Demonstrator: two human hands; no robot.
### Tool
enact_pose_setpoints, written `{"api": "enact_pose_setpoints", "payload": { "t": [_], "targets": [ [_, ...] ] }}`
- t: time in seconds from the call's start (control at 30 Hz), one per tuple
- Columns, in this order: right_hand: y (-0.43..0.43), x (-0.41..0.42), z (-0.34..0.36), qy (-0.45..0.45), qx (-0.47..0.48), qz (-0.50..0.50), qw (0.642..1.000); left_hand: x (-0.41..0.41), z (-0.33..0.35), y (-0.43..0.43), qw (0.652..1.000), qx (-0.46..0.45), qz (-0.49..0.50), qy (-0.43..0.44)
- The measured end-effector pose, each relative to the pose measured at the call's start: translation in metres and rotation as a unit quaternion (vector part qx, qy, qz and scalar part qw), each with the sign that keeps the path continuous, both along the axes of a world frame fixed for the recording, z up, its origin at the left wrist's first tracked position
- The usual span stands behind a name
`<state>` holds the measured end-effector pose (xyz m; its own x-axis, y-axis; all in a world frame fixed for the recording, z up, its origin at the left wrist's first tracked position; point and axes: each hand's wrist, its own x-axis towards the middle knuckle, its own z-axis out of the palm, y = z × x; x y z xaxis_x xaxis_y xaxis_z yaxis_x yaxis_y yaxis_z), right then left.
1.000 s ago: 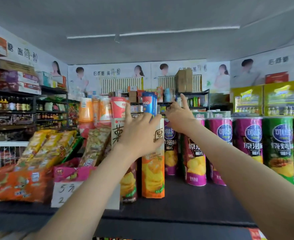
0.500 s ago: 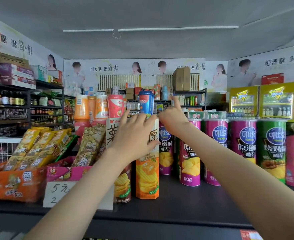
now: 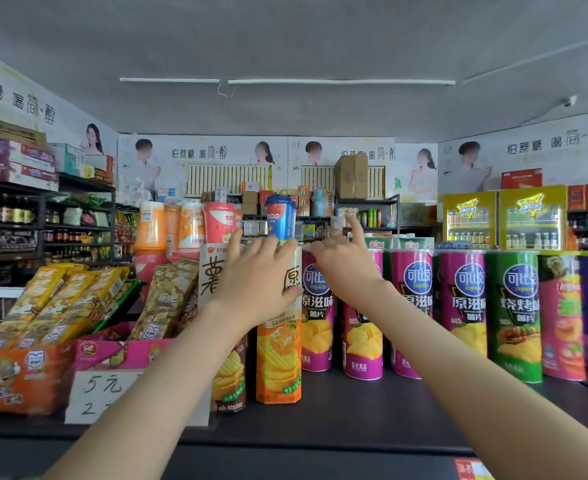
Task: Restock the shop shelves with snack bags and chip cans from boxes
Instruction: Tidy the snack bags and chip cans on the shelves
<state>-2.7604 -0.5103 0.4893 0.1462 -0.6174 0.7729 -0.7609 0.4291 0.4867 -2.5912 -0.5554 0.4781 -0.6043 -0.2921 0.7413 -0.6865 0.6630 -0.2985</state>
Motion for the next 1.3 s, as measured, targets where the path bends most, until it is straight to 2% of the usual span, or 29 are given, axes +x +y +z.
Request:
{"api": "enact_pose_setpoints", "payload": {
  "t": [0.07,0.2,0.43,0.87,1.03,1.17,1.3],
  "targets": [
    [-0.001,-0.002,-0.015,0.006,-0.024,0.002,1.000,-0.001,-0.001,0.001,1.000,-0.004,-0.003,0.008],
    [-0.002,-0.008,-0.034,0.013,-0.110,0.084,0.990,-0.003,-0.004,0.000,1.000,-0.008,-0.006,0.016],
    [0.011,-0.005,-0.032,-0.021,-0.162,0.212,0.963,-0.003,-0.004,0.002,1.000,-0.005,0.000,0.014],
    [0.027,-0.003,-0.021,-0.069,-0.170,0.241,0.953,-0.002,-0.003,0.004,1.000,0.000,0.011,0.009],
    [0.026,0.001,-0.006,-0.173,-0.050,0.171,0.969,-0.003,-0.004,0.003,1.000,-0.003,0.012,0.015],
    [0.029,0.000,-0.004,-0.163,0.089,0.079,0.979,-0.004,-0.007,0.003,1.000,-0.009,0.014,0.016],
    [0.025,-0.004,-0.006,-0.119,0.118,0.032,0.985,-0.005,-0.006,0.004,1.000,-0.009,0.022,0.007]
  ]
}}
